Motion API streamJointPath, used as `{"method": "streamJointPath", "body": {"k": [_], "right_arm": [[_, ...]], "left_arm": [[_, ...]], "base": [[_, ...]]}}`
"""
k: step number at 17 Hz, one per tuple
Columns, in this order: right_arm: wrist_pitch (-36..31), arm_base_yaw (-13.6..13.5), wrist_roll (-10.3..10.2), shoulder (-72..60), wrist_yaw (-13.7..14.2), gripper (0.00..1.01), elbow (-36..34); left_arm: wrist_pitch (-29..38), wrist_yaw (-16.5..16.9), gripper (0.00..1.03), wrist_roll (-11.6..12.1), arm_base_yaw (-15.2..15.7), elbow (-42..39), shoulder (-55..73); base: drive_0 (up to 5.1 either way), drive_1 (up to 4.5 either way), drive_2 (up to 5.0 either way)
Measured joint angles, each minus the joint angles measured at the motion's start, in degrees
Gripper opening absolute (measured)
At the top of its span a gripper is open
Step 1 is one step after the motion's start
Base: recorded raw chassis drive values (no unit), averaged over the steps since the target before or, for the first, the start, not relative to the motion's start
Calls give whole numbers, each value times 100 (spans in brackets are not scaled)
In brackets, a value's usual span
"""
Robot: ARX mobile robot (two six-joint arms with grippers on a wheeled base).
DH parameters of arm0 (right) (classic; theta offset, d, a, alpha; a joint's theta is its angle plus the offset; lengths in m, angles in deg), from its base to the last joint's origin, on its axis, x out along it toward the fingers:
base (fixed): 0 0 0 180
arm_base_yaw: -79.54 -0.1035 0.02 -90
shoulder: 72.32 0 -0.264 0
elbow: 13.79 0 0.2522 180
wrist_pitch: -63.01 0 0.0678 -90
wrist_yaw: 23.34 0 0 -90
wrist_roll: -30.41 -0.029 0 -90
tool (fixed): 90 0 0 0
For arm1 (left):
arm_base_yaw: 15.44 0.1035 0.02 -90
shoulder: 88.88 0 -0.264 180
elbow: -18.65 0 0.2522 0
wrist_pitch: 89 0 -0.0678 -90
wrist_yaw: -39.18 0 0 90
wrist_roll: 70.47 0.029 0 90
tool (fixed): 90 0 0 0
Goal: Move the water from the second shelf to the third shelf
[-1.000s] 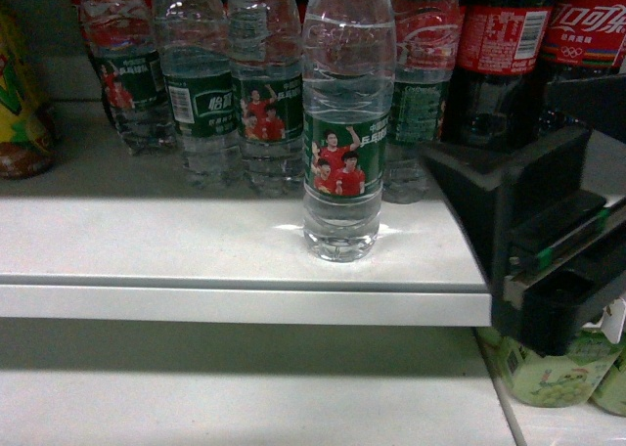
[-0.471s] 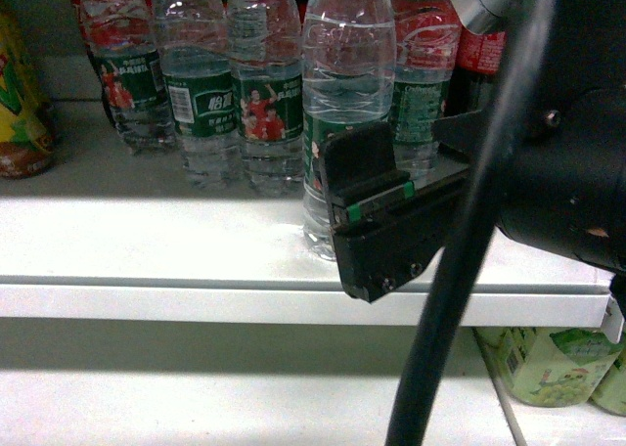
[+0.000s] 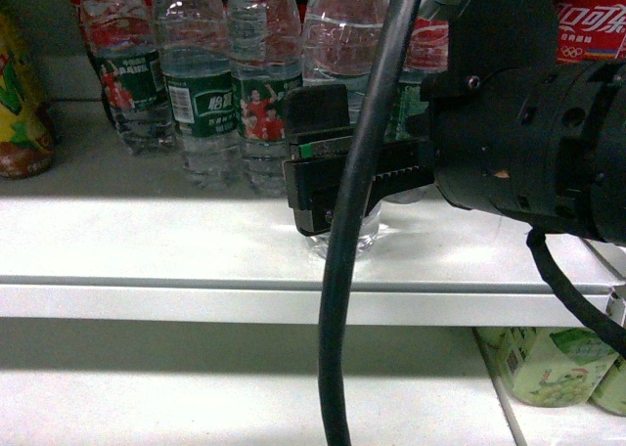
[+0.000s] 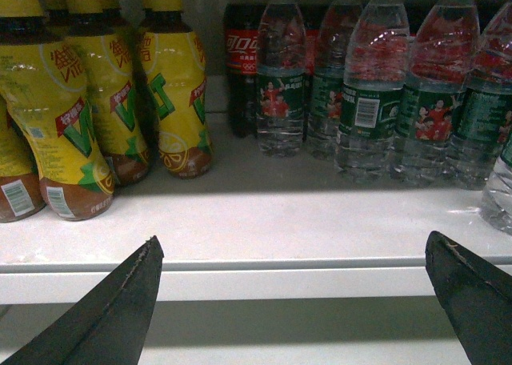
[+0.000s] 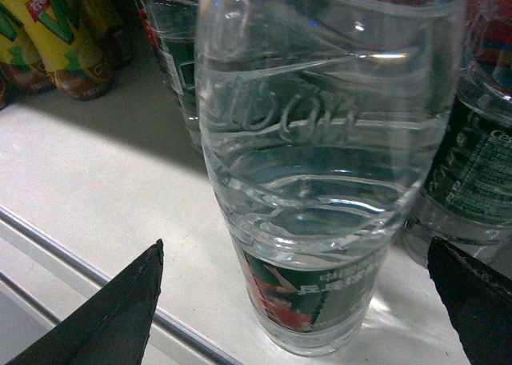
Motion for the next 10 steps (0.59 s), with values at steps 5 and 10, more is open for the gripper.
{"method": "streamJointPath", "body": {"k": [5,10], "right_arm": [[17,-98,-83,-280,48,98,323],[-614,-133,-520,-748,448,98,479]], "left_arm": [[2,0,98,0,0,0,0],[2,0,98,0,0,0,0]], "base": [[0,0,0],[0,0,0]]}}
